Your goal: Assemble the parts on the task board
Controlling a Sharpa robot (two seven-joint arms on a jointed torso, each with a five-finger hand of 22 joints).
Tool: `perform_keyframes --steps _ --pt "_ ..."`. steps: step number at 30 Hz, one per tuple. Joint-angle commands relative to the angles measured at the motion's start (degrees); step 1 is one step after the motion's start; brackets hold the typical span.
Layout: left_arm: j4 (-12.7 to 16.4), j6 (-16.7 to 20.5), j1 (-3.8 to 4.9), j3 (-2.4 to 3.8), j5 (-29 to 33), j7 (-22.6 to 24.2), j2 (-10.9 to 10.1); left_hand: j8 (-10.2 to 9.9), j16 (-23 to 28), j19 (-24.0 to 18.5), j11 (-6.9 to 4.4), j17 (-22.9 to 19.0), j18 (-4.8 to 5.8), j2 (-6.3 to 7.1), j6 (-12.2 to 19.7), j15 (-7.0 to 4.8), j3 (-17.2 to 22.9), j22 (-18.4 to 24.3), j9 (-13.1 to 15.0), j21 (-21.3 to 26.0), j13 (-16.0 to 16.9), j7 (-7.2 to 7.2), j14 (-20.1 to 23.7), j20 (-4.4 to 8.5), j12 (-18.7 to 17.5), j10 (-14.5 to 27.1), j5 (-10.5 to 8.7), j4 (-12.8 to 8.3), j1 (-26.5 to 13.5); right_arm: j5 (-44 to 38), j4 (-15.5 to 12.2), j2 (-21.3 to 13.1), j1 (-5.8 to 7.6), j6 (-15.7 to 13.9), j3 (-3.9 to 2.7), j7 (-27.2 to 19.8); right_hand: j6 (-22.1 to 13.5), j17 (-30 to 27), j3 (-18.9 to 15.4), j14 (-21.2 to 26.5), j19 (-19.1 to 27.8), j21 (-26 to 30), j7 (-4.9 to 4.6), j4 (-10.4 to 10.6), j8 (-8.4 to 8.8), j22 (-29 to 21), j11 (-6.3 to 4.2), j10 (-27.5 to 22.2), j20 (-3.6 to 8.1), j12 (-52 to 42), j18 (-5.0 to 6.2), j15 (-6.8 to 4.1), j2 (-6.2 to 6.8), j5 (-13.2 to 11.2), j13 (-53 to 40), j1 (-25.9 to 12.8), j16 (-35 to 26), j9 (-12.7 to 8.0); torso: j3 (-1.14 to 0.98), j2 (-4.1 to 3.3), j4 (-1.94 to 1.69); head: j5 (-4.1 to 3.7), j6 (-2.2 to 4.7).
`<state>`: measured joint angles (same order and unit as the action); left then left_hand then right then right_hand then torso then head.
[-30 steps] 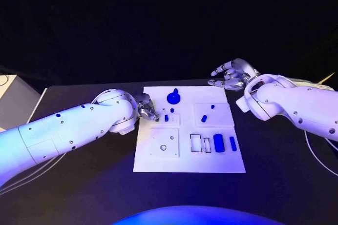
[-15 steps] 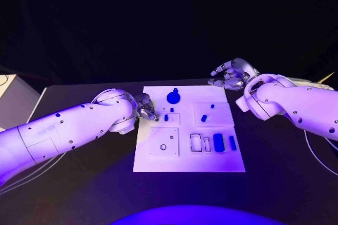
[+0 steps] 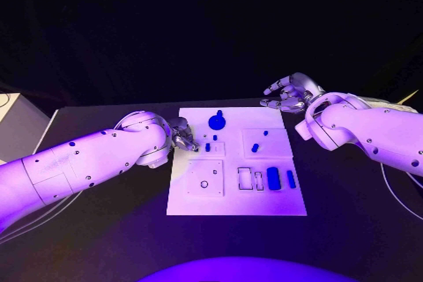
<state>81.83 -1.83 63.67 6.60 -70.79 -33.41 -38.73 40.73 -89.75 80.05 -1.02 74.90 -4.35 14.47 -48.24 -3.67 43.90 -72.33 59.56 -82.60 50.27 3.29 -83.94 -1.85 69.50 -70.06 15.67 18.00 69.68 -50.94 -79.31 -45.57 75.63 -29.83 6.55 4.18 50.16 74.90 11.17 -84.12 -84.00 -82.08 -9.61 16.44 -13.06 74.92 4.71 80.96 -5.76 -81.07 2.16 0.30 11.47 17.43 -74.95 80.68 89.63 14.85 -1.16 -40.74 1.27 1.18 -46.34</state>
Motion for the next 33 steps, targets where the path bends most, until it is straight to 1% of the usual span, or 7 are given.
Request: perform_keyframes --steps 1,12,20,23,27,33 --pt "0.05 -1.26 -0.02 0.0 -0.03 0.23 0.07 0.35 -0.25 0.22 0.05 15.1 0.52 0.01 -0.61 -0.5 10.88 -0.05 0.0 -0.33 -0.07 -0.03 -6.06 0.02 0.02 -0.25 0.08 -10.63 0.14 -0.52 -0.09 -0.07 -0.03 0.6 -0.02 -0.5 -0.35 14.5 0.39 -5.71 -2.81 0.18 0.04 0.02 -0.35 7.71 0.0 -0.05 -0.14 0.05 -0.01 -0.07 -0.04 0.22 -6.91 -0.7 0.06 -0.09 -0.03 -0.01 0.02 0.01 -0.07" --pt "-0.05 -1.96 -0.01 -0.01 0.03 0.18 0.23 0.34 -0.25 0.26 0.04 15.1 0.54 0.07 -0.63 -0.51 10.98 -0.12 0.0 -0.36 -0.03 -0.04 -6.06 0.03 0.03 -0.3 0.08 -10.69 0.12 -0.52 -0.12 -0.13 -0.04 0.54 -0.02 -0.51 -0.35 14.5 0.39 -5.71 -2.81 0.18 0.04 0.02 -0.35 7.71 0.0 -0.05 -0.14 0.05 -0.01 -0.07 -0.04 0.22 -6.91 -0.7 0.06 -0.09 -0.01 -0.02 0.02 -0.05 -0.05" --pt "-0.53 -1.87 -0.01 -0.05 0.53 0.1 0.54 0.33 -0.25 0.25 0.04 15.1 0.53 0.12 -0.65 -0.51 11.05 -0.09 0.0 -0.34 -0.24 -0.04 -6.06 0.04 -0.09 -0.21 0.05 -10.73 0.09 -0.52 -0.17 -0.17 -0.04 0.5 -0.02 -0.5 -0.35 14.5 0.39 -5.71 -2.81 0.18 0.04 0.02 -0.35 7.71 0.0 -0.05 -0.14 0.05 -0.01 -0.07 -0.04 0.22 -6.91 -0.7 0.06 -0.09 -0.05 -0.01 -0.05 -0.07 -0.08" --pt "-0.86 -1.9 -0.01 -0.23 0.93 0.08 0.79 0.29 -0.25 0.24 0.07 15.1 0.53 0.13 -0.66 -0.5 11.12 -0.08 0.0 -0.33 -0.5 -0.02 -6.06 0.05 -0.24 -0.17 -0.09 -10.53 -0.23 -0.52 -0.22 -0.21 -0.04 0.49 -0.02 -0.48 -0.35 14.5 0.39 -5.71 -2.81 0.18 0.04 0.02 -0.35 7.71 0.0 -0.05 -0.14 0.05 -0.01 -0.07 -0.04 0.22 -6.91 -0.7 0.06 -0.09 -0.03 -0.03 0.01 -0.1 -0.11" --pt "-1.36 -2.2 -0.01 -0.71 1.57 0.01 1.14 0.23 -0.25 0.21 0.08 15.1 0.52 0.33 -0.63 -0.47 10.91 -0.03 0.02 -0.3 -0.73 -0.06 -6.06 0.05 -0.38 -0.23 -0.27 -10.21 -0.87 -0.52 -0.28 -0.29 -0.04 0.48 -0.02 -0.48 -0.38 14.45 0.47 -5.7 -2.81 0.2 0.03 0.05 -0.38 7.71 0.0 -0.12 -0.13 0.12 -0.01 -0.07 -0.09 0.28 -6.84 -0.86 0.03 -0.12 0.02 -0.06 0.11 -0.12 -0.15" --pt "-2.18 -2.57 -0.02 -1.57 2.04 -0.04 1.66 0.22 -0.25 0.22 0.07 15.1 0.53 0.36 -0.63 -0.47 10.87 -0.06 0.02 -0.3 -0.73 -0.07 -6.06 0.05 -0.38 -0.26 -0.28 -10.17 -0.96 -0.52 -0.49 -0.46 -0.04 0.46 -0.02 -0.48 -0.38 14.45 0.47 -5.7 -2.81 0.2 0.03 0.05 -0.38 7.71 0.0 -0.12 -0.13 0.12 -0.01 -0.07 -0.09 0.28 -6.84 -0.86 0.03 -0.12 -0.02 -0.08 0.0 -0.34 -0.32"
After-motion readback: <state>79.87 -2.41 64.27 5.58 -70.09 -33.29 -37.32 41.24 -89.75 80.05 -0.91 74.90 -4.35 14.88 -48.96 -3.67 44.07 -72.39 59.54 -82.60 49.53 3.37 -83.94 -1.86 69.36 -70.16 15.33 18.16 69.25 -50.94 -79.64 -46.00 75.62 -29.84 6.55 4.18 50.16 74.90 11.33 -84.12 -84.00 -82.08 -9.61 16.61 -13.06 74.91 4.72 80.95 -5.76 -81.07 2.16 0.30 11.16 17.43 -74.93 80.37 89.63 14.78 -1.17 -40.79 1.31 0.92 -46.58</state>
